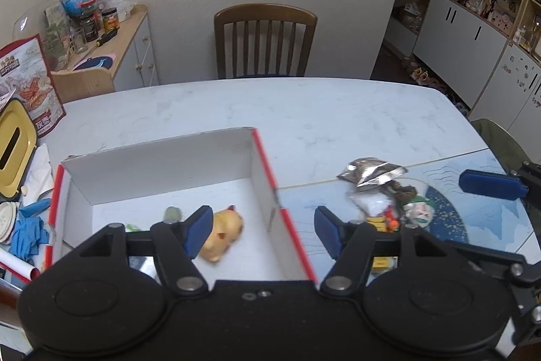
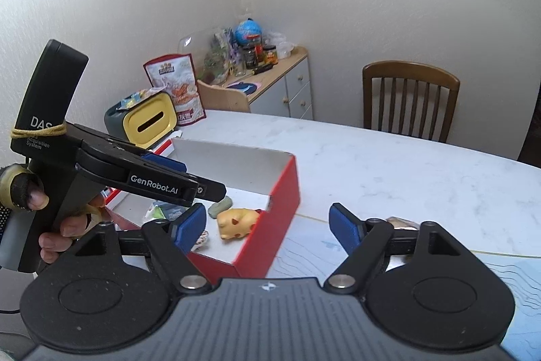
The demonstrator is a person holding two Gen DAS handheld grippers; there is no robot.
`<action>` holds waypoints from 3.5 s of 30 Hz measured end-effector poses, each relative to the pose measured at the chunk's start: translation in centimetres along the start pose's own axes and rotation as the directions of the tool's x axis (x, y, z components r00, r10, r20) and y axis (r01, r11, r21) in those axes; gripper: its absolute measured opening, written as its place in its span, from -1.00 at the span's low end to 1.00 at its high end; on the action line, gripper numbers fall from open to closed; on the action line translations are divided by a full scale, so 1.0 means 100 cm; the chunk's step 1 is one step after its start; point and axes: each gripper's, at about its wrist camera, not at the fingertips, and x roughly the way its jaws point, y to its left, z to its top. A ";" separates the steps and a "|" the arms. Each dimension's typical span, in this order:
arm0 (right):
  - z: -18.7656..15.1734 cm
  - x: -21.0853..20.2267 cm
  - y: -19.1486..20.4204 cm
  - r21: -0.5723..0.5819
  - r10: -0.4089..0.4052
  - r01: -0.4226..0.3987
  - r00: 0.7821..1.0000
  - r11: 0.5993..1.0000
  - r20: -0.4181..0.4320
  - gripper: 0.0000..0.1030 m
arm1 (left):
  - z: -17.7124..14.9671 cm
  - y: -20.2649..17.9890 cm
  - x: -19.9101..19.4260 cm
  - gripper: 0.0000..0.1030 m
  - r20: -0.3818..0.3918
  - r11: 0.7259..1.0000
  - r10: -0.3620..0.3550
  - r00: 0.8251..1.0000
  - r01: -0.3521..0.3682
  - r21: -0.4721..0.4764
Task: Organize objects
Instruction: 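Withdraw both tools from the box back toward the remaining items, then grasp the yellow carton with the left tool while the right tool grasps the green-haired plush doll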
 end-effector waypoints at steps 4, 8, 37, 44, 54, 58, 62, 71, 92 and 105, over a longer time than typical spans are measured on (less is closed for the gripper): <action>-0.007 -0.019 -0.020 0.004 -0.003 0.003 1.000 1.000 0.009 0.63 | -0.002 -0.022 -0.003 0.43 0.021 1.000 0.010 1.000 -0.010 0.014; -0.016 -0.032 -0.043 0.025 -0.016 0.016 1.000 1.000 0.000 0.66 | -0.003 -0.042 -0.003 0.52 0.032 1.000 0.010 0.999 -0.010 0.015; -0.084 -0.018 -0.173 0.054 -0.148 0.154 0.985 0.987 -0.090 0.88 | -0.036 -0.136 0.060 0.99 0.023 0.996 0.062 0.998 -0.064 0.066; -0.090 0.008 -0.197 0.047 -0.155 0.164 0.976 0.985 -0.151 0.88 | -0.040 -0.141 0.083 0.99 -0.017 0.996 0.065 0.998 -0.064 0.066; -0.101 0.045 -0.219 0.070 -0.126 0.144 0.968 0.987 -0.219 0.87 | -0.044 -0.139 0.118 0.99 -0.084 0.996 0.072 0.994 -0.068 0.053; -0.101 0.058 -0.223 0.076 -0.108 0.128 0.967 0.989 -0.233 0.86 | -0.045 -0.137 0.129 0.99 -0.105 0.996 0.078 0.991 -0.073 0.051; -0.102 0.068 -0.224 0.068 -0.091 0.111 0.966 0.992 -0.243 0.86 | -0.046 -0.139 0.138 0.99 -0.119 0.996 0.079 0.990 -0.073 0.058; -0.103 0.086 -0.221 0.061 -0.040 0.058 0.963 0.996 -0.266 0.69 | -0.053 -0.138 0.153 0.88 -0.163 0.997 0.065 0.984 -0.058 0.047; -0.110 0.101 -0.225 0.143 0.035 0.007 0.955 0.990 -0.294 0.31 | -0.057 -0.138 0.163 -0.11 -0.203 1.000 0.005 0.979 0.001 0.028; -0.090 0.053 -0.208 0.138 0.003 0.029 0.974 0.990 -0.228 0.24 | -0.058 -0.134 0.148 -0.43 -0.205 1.000 -0.008 0.979 0.009 0.006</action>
